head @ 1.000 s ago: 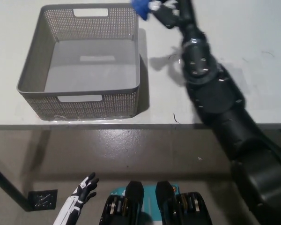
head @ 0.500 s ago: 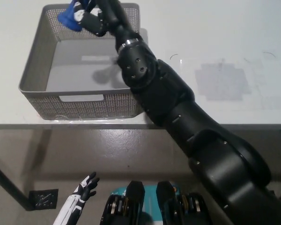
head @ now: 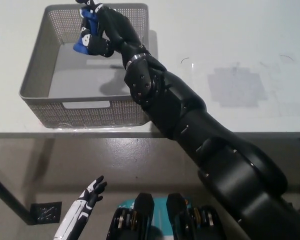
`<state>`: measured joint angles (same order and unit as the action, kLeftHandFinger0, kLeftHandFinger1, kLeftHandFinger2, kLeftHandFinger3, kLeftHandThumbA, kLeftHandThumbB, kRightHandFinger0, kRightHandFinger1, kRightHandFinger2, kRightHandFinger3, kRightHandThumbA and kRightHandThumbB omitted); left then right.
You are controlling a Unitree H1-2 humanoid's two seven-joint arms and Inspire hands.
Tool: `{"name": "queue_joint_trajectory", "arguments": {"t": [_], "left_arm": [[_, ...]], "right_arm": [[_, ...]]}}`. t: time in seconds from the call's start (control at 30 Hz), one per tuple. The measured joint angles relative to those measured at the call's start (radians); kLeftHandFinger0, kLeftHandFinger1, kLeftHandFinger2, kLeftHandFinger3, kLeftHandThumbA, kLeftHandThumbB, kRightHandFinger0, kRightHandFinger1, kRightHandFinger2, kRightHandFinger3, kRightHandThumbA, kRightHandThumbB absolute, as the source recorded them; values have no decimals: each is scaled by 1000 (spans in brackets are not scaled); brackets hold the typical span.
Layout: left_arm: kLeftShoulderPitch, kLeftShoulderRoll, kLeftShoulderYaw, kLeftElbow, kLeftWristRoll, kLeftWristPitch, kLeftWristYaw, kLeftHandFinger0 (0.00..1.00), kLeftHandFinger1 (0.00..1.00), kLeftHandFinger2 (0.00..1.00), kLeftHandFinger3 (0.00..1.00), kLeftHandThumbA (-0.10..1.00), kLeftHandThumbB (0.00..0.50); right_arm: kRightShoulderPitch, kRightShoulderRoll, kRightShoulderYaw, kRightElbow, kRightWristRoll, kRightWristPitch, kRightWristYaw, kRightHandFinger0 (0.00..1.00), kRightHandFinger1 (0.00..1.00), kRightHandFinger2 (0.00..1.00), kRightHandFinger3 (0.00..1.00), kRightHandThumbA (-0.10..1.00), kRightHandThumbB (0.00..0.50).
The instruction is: Use the right hand to pick up a chess pieces and put it into a container on the left hand side
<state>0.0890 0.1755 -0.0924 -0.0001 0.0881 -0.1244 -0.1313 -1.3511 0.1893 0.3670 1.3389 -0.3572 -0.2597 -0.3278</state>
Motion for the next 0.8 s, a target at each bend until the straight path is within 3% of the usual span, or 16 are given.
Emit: {"name": "queue_joint_trajectory", "arguments": {"t": [0.07, 0.17, 0.2, 0.23, 0.27, 0.3, 0.47, 0.67, 0.8], "left_arm": [[-5, 3, -3, -2, 2, 4, 0, 1000, 1000, 1000, 1000, 1000, 316], [-9, 4, -4, -5, 4, 8, 0, 1000, 1000, 1000, 1000, 1000, 318], [-10, 5, -4, -7, 4, 11, 0, 1000, 1000, 1000, 1000, 1000, 310], [-11, 5, -5, -7, 4, 13, 0, 1000, 1000, 1000, 1000, 1000, 313], [-13, 5, -5, -7, 4, 15, -1, 1000, 1000, 1000, 1000, 1000, 303], [-16, 6, -6, -7, 4, 19, -1, 1000, 1000, 1000, 1000, 1000, 310], [-28, 11, -8, -12, 4, 30, -9, 1000, 1000, 1000, 1000, 1000, 306], [-35, 19, -9, -12, 4, 35, -18, 1000, 1000, 1000, 1000, 1000, 313], [-35, 19, -9, -13, 4, 40, -23, 1000, 1000, 1000, 1000, 1000, 303]], "right_arm": [[0, -4, 0, 6, -3, 3, 9, 57, 482, 827, 897, -100, 162], [0, -16, -3, 12, -3, 22, 41, 278, 611, 856, 887, 204, 267], [0, -22, -2, 14, -3, 35, 58, 380, 600, 729, 828, 302, 297], [0, -26, -1, 15, -4, 43, 69, 703, 849, 915, 1000, 436, 348], [0, -31, 0, 16, -4, 51, 82, 959, 1000, 1000, 1000, 515, 391], [0, -37, 2, 18, -4, 63, 105, 1000, 1000, 1000, 1000, 559, 406], [0, -60, 13, 20, -7, 101, 199, 1000, 1000, 1000, 1000, 798, 500], [0, -74, 38, 18, -22, 132, 271, 1000, 1000, 1000, 1000, 919, 500], [0, -81, 42, 9, -26, 150, 294, 1000, 1000, 1000, 1000, 915, 500]]}}
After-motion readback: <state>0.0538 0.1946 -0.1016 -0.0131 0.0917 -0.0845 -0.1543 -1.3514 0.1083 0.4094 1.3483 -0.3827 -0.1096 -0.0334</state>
